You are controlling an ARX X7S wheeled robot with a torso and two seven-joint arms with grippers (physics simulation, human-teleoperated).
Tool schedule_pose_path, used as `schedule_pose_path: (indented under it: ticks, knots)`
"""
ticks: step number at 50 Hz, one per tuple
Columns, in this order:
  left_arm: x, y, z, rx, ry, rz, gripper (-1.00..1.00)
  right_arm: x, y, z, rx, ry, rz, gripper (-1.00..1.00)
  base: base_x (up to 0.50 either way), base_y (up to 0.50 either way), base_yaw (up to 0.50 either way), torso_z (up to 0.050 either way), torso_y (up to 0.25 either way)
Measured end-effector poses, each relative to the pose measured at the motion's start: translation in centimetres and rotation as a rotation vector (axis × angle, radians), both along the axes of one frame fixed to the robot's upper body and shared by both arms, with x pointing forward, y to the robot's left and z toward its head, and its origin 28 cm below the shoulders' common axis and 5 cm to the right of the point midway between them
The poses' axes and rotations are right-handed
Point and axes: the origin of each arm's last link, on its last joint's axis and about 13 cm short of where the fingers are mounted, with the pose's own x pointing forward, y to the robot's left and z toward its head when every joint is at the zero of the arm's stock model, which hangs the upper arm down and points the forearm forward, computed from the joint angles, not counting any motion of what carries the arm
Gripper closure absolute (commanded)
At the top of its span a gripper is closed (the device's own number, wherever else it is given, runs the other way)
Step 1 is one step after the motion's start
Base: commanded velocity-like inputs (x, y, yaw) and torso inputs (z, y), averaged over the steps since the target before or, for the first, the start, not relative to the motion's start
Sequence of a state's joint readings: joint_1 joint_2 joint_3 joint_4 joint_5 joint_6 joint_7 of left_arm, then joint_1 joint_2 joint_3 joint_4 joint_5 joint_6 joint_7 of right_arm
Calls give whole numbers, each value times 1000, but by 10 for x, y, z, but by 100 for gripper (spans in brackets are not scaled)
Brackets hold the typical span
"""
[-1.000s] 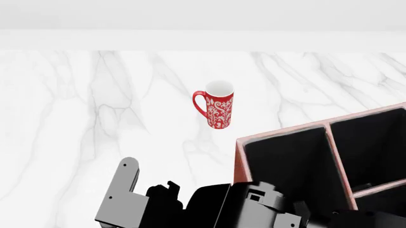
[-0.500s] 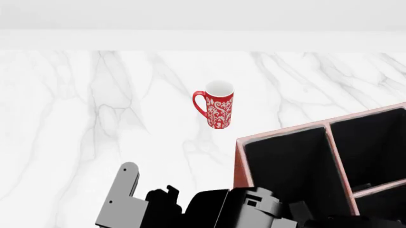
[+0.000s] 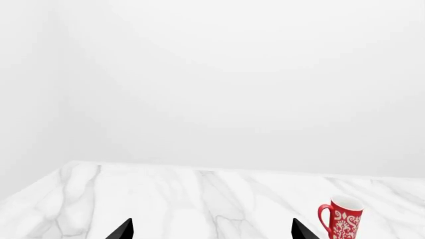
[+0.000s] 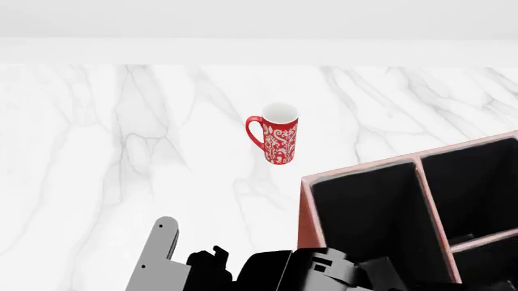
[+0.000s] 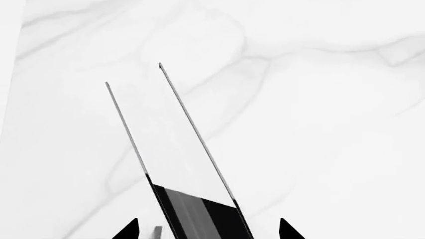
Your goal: Pick up the book and place it in the left compartment of the caddy.
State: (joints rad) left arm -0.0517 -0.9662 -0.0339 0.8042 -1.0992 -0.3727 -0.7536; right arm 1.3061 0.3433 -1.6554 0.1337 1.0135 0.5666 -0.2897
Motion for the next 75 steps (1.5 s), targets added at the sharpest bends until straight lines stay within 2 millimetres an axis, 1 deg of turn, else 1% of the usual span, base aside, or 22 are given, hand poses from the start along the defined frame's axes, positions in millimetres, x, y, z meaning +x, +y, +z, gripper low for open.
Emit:
schedule_pose_path:
  ticks: [5,6,7,27,35,49,61,75]
  knots:
    - [0,0,0,0,0,0,-100,0,0,-1,-1,3,-1,-100,0,0,0,0,0]
    - [0,0,0,0,0,0,-100,0,0,-2,-1,5,-1,100,0,0,0,0,0]
    - [0,0,0,0,0,0,-100,1,-1,-1,-5,-14,-5,100,0,0,0,0,0]
    - [0,0,0,-1,0,0,-100,-2,-1,-2,16,26,-41,100,0,0,0,0,0]
    - [0,0,0,-1,-1,1,-100,-4,-2,0,22,31,-85,100,0,0,0,0,0]
    - [0,1,0,0,-1,3,-100,-11,-3,14,39,33,-165,100,0,0,0,0,1]
    - [0,1,0,-1,-2,5,-100,-20,1,32,60,1,-212,100,0,0,0,0,1]
    - [0,2,1,-6,-2,11,-100,-29,6,56,81,-29,-362,100,0,0,0,0,1]
